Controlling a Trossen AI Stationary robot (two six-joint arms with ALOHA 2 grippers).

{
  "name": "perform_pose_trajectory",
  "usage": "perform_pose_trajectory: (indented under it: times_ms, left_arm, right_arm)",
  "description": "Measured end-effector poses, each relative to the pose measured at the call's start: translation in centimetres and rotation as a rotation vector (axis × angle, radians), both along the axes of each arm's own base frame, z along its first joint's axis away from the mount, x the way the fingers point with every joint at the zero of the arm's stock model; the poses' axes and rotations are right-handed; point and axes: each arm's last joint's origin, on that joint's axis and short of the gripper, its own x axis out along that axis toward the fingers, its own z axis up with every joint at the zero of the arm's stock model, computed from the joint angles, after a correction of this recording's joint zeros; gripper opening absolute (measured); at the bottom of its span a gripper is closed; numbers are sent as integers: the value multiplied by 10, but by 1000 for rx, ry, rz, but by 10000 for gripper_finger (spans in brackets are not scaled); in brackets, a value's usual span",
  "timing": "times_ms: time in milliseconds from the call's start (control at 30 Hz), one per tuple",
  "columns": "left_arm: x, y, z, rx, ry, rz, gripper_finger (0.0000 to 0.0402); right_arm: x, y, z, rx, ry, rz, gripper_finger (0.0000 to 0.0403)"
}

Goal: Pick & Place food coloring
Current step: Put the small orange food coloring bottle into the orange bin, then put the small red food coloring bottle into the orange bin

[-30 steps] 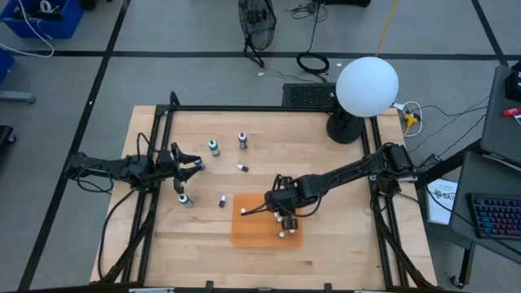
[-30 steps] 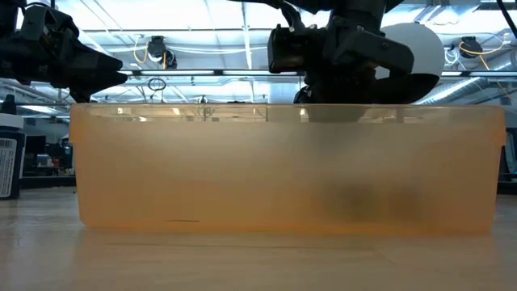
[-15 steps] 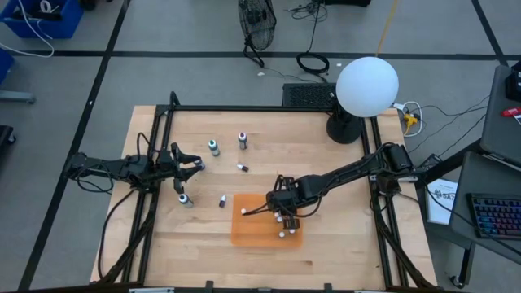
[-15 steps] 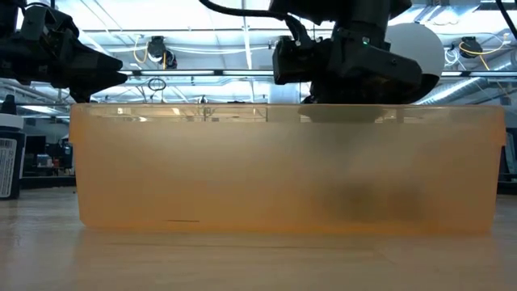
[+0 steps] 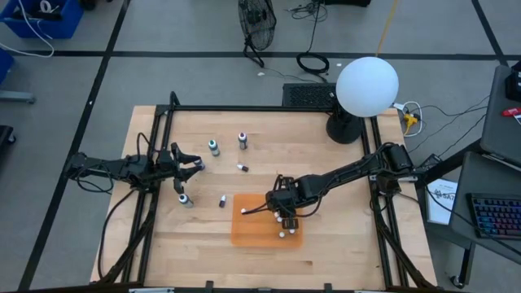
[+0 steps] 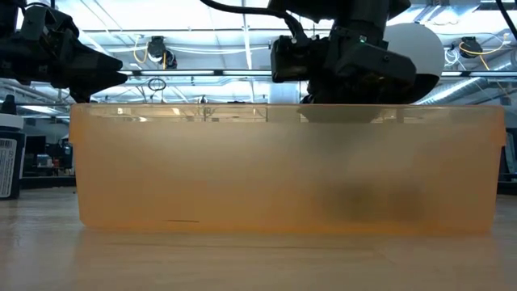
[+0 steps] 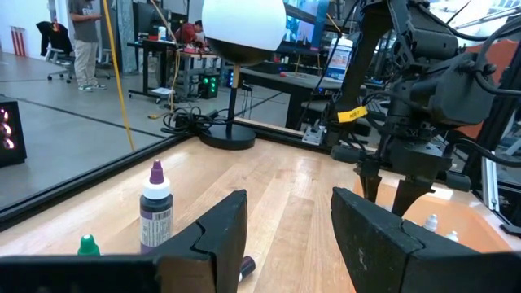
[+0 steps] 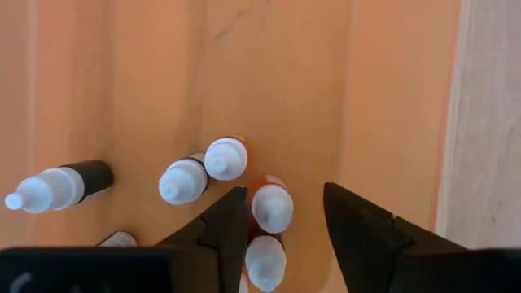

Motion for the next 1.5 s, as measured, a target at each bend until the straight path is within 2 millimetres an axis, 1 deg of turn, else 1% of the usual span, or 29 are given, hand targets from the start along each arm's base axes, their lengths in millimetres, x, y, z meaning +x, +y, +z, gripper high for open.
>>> perform_pose_trajectory:
  times_ms: [67, 133, 267, 400, 467, 533, 600, 700, 800, 1033, 1167, 1333, 1500]
  left_arm:
    - [0, 0, 0, 0, 0, 0, 182]
    - [0, 0, 0, 0, 0, 0, 182]
    - [0, 0, 0, 0, 0, 0, 182]
    - [0, 0, 0, 0, 0, 0, 182]
    - [0, 0, 0, 0, 0, 0, 182]
    - [0, 0, 0, 0, 0, 0, 182]
    - [0, 0, 0, 0, 0, 0, 182]
    - [0, 0, 0, 0, 0, 0, 182]
    - [0, 0, 0, 0, 0, 1, 182]
    - [0, 0, 0, 0, 0, 0, 182]
    - [0, 0, 0, 0, 0, 0, 182]
    - [0, 0, 1, -3, -15, 0, 182]
    - [0, 0, 3, -4, -28, 0, 182]
  right_arm:
    - [-1, -1, 3, 1, -8, -1, 149]
    - [-3, -3, 13, 3, -22, -3, 145]
    - [-13, -12, 53, 21, -116, -19, 139]
    - [-33, -21, 98, 46, -242, -38, 139]
    - [-45, -24, 116, 58, -320, -54, 140]
    - [-55, -27, 126, 44, -398, -73, 140]
    - [-65, -29, 131, 30, -454, -84, 141]
    - [-87, -34, 134, 12, -506, -99, 141]
    - [-112, -40, 126, -13, -539, -120, 141]
    - [-172, -52, 86, 8, -681, -140, 141]
    - [-201, -58, 66, 17, -783, -162, 141]
    - [-231, -67, 43, -20, -885, -229, 141]
    - [-251, -71, 25, -2, -974, -266, 141]
